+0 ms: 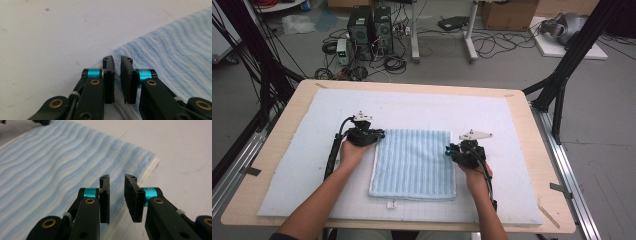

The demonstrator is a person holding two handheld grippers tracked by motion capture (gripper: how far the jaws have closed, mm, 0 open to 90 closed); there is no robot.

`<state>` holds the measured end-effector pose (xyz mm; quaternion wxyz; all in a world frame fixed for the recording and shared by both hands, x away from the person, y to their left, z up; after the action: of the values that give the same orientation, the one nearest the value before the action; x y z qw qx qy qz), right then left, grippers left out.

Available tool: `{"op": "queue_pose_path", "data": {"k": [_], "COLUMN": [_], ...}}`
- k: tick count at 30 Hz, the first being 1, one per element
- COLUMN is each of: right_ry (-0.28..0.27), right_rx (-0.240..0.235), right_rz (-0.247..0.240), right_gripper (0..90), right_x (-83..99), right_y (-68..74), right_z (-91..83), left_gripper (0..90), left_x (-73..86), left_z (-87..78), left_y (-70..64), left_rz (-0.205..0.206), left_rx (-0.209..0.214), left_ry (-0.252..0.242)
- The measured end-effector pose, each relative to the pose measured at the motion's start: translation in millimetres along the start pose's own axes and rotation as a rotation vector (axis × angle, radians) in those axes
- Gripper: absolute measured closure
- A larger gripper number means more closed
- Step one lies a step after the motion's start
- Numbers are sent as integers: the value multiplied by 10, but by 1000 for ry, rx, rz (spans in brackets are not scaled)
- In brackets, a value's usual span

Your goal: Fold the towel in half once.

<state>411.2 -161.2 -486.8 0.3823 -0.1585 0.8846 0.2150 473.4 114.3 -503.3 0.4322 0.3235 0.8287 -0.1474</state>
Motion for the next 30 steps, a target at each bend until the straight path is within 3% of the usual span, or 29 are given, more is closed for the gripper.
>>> {"op": "queue_pose_path", "data": {"k": [4, 8, 11, 15, 19, 22, 28, 30], "right_ry": [36, 79, 70, 51, 28, -3, -63, -79], "right_rx": [16, 85, 127, 173, 151, 110, 78, 56], "right_rz": [-32, -45, -54, -38, 2, 22, 12, -9], "right_gripper": [746, 742, 734, 733, 659, 575, 392, 347], "right_x": [-134, -213, -244, -265, -276, -297, -337, -302], "right_y": [-26, -144, -240, -338, -328, -289, -218, -185], "right_z": [284, 464, 488, 468, 411, 276, -61, -151], "left_gripper": [814, 813, 819, 830, 791, 680, 620, 569], "left_x": [-1, 5, 5, 10, 1, -23, -102, -143], "left_z": [6, 4, 6, 5, -20, -104, -391, -488], "left_y": [3, 8, 0, 11, 12, 29, -18, -32], "left_rz": [-5, -5, 21, 13, 15, -7, 99, 107], "left_rx": [2, 2, -12, -13, 0, 34, 115, 124], "left_ry": [-5, 0, 8, 7, -7, -68, -202, -260]}}
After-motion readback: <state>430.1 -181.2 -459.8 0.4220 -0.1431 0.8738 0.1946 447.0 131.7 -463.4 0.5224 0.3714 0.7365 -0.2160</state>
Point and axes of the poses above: each handheld gripper's, and its own axes: z roughly forward along the jaws, x roughly out of its underside, y roughly to its left, the point moved 9 cm from there along z, roughly forward along the jaws, and after that the axes turned 13 degrees about z, right-handed, at the moved point
